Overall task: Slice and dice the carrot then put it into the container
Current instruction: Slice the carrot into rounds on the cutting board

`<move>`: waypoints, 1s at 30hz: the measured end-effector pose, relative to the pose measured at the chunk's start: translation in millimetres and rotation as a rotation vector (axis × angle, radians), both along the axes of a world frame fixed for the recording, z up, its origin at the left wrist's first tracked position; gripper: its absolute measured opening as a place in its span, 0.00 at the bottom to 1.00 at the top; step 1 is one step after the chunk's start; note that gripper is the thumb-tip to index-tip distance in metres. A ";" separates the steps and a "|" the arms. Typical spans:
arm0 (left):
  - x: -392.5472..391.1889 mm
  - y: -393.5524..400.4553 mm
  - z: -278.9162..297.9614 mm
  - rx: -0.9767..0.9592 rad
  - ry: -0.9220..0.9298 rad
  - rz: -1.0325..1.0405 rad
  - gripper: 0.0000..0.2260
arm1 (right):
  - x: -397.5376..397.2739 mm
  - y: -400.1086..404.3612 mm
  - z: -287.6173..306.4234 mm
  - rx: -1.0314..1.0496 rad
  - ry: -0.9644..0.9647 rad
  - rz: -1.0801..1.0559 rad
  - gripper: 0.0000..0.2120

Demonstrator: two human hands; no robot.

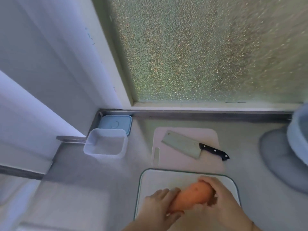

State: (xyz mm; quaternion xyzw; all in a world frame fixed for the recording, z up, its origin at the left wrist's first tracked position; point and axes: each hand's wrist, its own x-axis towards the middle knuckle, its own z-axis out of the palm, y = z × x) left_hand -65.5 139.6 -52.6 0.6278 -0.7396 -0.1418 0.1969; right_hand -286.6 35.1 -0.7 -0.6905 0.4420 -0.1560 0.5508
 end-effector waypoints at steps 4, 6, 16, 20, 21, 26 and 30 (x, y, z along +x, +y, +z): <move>-14.6 22.1 -28.9 -0.060 -0.130 0.014 0.29 | -8.8 6.7 -27.7 -0.258 0.325 0.187 0.34; -17.0 24.7 -38.9 -0.053 -0.191 0.044 0.28 | -4.7 5.7 -37.5 -0.426 0.425 0.219 0.37; -34.5 27.4 -39.3 0.105 -0.244 0.139 0.30 | -8.7 12.5 -48.0 -0.395 0.589 0.310 0.36; -34.3 32.7 -39.8 0.093 -0.207 0.169 0.29 | -7.6 11.1 -45.8 -0.393 0.589 0.330 0.36; -34.1 34.2 -40.2 0.085 -0.197 0.172 0.28 | -7.7 11.8 -46.0 -0.390 0.583 0.332 0.36; -33.1 36.5 -35.9 0.123 -0.178 0.171 0.29 | -11.4 14.5 -48.3 -0.397 0.580 0.318 0.38; -32.6 37.3 -34.6 0.148 -0.136 0.182 0.33 | -15.2 12.6 -48.8 -0.356 0.514 0.299 0.42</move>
